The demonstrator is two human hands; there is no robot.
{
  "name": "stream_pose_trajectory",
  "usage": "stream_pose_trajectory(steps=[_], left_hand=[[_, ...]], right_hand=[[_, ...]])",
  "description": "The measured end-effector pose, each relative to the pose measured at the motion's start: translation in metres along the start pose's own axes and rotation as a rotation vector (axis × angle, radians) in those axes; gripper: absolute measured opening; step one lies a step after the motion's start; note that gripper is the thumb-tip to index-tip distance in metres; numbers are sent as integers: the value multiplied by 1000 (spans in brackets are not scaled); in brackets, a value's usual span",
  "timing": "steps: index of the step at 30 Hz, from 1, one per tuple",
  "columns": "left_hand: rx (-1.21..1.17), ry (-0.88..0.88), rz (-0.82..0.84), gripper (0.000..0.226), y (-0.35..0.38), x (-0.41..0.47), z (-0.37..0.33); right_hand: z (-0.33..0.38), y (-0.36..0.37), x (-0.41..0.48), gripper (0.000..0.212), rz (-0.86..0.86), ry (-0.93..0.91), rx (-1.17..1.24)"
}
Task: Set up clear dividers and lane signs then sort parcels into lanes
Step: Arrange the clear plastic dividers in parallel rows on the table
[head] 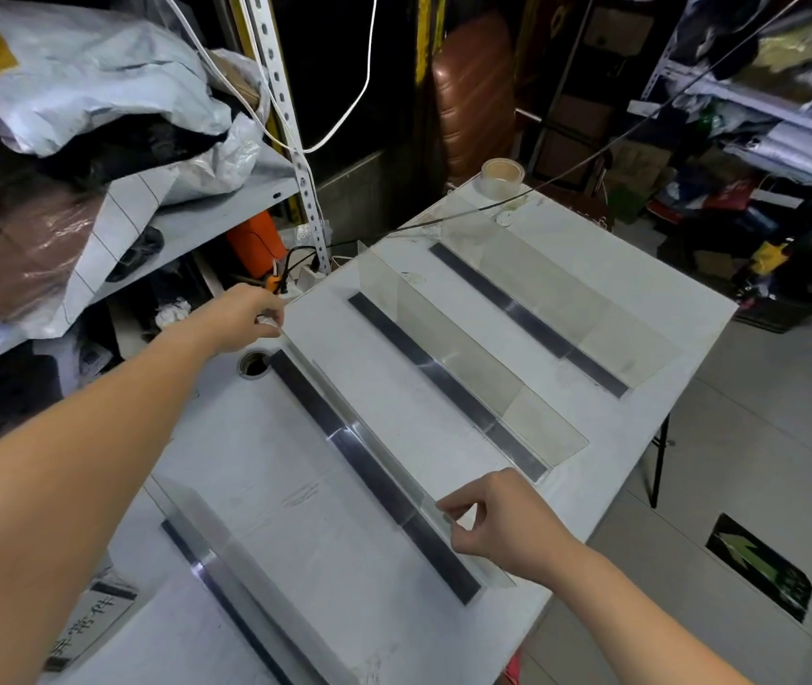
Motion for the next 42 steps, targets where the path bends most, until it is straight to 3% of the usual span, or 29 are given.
stream_pose_trajectory(steps=[6, 11, 16, 21, 26, 30, 39, 42], left_hand=[[15, -6, -11, 8, 2, 1, 1], [54, -23, -40, 21, -3, 0, 2], [81, -50, -24, 19, -7, -3, 1], [119, -77, -30, 37, -12, -11, -3], [234, -276, -68, 48, -24, -38, 7], [280, -418, -92, 38, -31, -87, 16], [342, -622, -166, 56, -41, -216, 21], [306, -705, -160, 48, -37, -257, 18]], right_hand=[[-7, -4, 1, 36, 6, 43, -1], [-4, -4, 1, 34, 37, 39, -12], [-4, -5, 1, 30, 39, 45, -25], [-1, -7, 2, 32, 18, 36, -51], [18, -16, 5, 46, -58, -66, -194], [54, -19, 13, 54, -79, -197, -310], [141, 0, 23, 56, -116, -417, -445], [166, 15, 25, 59, -101, -469, -484]])
Point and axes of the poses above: each hand's wrist, its own x-axis towards the middle knuckle, its own y-axis out of the palm, z = x × y, the point moved 7 cm from there along x, towards the middle knuckle, and after that the axes turned 1 degree about y, right-handed, at the moved point
